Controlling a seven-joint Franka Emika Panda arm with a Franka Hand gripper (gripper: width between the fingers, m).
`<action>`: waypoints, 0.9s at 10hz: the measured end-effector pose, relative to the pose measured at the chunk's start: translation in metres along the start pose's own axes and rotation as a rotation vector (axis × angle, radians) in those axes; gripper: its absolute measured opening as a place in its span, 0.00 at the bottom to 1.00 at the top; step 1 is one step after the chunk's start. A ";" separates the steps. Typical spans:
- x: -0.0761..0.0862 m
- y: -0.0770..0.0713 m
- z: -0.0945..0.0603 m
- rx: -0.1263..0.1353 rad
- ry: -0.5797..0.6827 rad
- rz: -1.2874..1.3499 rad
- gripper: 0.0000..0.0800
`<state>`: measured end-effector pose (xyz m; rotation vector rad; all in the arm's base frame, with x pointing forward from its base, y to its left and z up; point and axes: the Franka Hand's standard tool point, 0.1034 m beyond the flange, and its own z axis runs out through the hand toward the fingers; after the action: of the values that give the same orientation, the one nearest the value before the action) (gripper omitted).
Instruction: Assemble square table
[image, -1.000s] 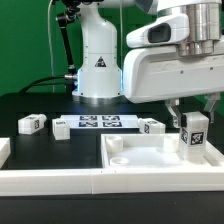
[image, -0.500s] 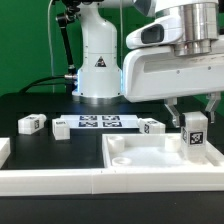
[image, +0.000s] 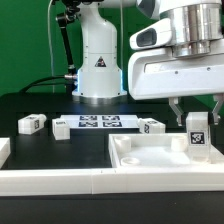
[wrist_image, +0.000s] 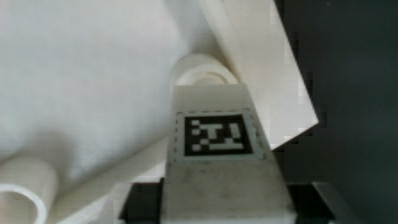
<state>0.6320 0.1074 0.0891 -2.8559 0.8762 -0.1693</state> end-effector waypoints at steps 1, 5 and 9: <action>0.001 0.001 0.000 -0.004 0.002 0.098 0.36; 0.000 0.003 -0.001 -0.033 -0.012 0.449 0.37; -0.004 0.003 -0.001 -0.050 -0.014 0.752 0.37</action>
Offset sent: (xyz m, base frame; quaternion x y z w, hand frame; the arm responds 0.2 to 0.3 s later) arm 0.0130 0.0159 -0.0067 -0.0067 -0.0086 0.2587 0.9659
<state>0.6275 0.1072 0.0889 -2.3491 1.8720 -0.0344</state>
